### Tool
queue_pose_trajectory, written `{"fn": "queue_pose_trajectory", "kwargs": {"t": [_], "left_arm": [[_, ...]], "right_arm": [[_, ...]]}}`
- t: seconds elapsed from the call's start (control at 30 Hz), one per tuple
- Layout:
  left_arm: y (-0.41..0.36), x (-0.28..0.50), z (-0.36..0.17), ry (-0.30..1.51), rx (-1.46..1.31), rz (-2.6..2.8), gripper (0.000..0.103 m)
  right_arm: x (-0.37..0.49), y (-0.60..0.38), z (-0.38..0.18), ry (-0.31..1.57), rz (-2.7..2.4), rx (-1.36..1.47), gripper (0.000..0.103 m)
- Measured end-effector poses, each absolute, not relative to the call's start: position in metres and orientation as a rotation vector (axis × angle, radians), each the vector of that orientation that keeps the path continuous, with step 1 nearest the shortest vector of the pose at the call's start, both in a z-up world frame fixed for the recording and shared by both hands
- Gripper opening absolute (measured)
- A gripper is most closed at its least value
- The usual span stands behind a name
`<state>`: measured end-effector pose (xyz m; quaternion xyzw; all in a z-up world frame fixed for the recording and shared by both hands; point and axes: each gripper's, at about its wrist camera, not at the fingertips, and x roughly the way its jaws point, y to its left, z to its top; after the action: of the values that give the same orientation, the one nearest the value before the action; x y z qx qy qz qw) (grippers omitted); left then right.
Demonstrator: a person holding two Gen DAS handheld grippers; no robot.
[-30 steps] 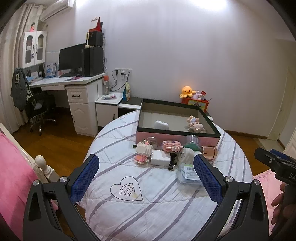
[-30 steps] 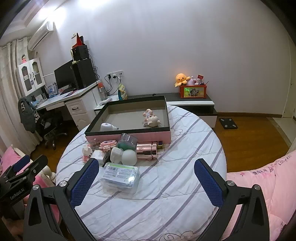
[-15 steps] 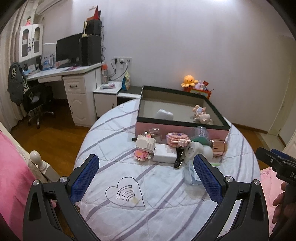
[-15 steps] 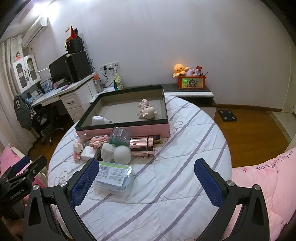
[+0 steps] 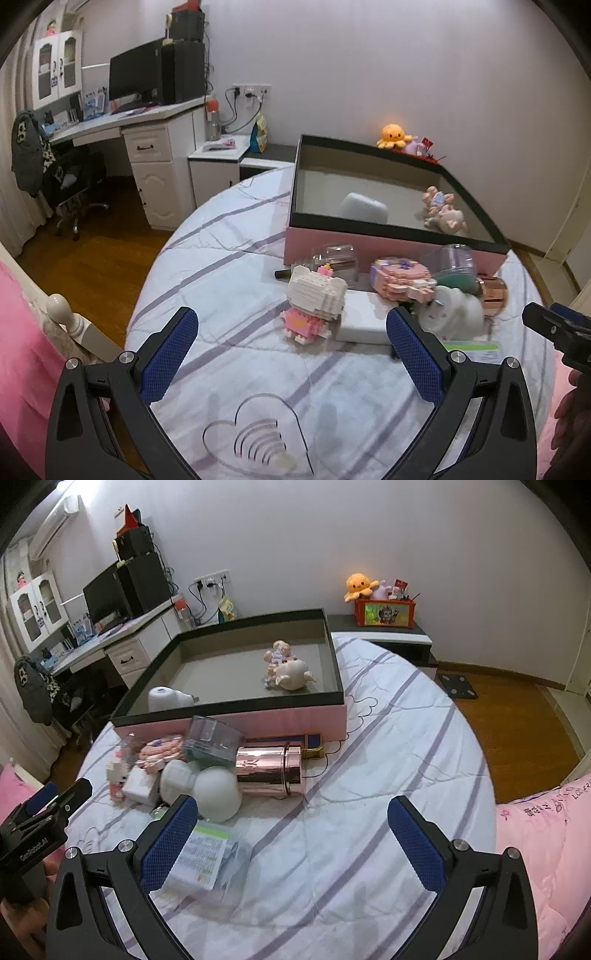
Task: Organize rigid objects
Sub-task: 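Grasp the pink block figure with the left tool while the right grasps the rose-gold cylinder, then lift both held items into the box and open both tools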
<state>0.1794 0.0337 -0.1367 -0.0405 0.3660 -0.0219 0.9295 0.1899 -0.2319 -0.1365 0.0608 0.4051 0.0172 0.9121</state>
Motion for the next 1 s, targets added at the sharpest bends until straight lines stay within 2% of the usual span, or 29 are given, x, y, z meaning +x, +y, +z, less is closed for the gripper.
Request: {"fn": "queue_pose_trajectory", "kwargs": {"t": [0.3,0.4,0.47,0.5,0.63,0.7,0.73,0.83,0.9,1.0], "left_arm": [[0.032,0.212,-0.158,0.801,-0.059,-0.042,0.103],[0.033,0.219,-0.165,0.819,-0.072,-0.056,0.099],[0.035,0.222,-0.169,0.83,-0.1,-0.09,0.092],[0.036,0.223,-0.17,0.829,-0.109,-0.097,0.091],[0.036,0.226,-0.17,0.832,-0.143,-0.158,0.065],[0.033,0.226,-0.168,0.828,-0.138,-0.184,0.053],[0.031,0.225,-0.167,0.827,-0.138,-0.194,0.048],[0.03,0.224,-0.167,0.823,-0.135,-0.198,0.048],[0.033,0.223,-0.167,0.822,-0.149,-0.203,0.047],[0.032,0.217,-0.164,0.818,-0.134,-0.202,0.047]], "right_arm": [[0.229,-0.229,-0.162,0.904,0.053,0.131,0.103],[0.239,-0.232,-0.167,0.903,0.056,0.149,0.103],[0.244,-0.236,-0.168,0.907,0.059,0.158,0.103],[0.246,-0.238,-0.169,0.912,0.06,0.156,0.101],[0.249,-0.24,-0.172,0.929,0.088,0.166,0.091],[0.251,-0.236,-0.175,0.942,0.102,0.146,0.076],[0.254,-0.234,-0.177,0.955,0.113,0.133,0.073],[0.255,-0.235,-0.183,0.951,0.124,0.151,0.07],[0.255,-0.234,-0.185,0.951,0.122,0.133,0.06],[0.247,-0.235,-0.184,0.938,0.135,0.133,0.06]]}}
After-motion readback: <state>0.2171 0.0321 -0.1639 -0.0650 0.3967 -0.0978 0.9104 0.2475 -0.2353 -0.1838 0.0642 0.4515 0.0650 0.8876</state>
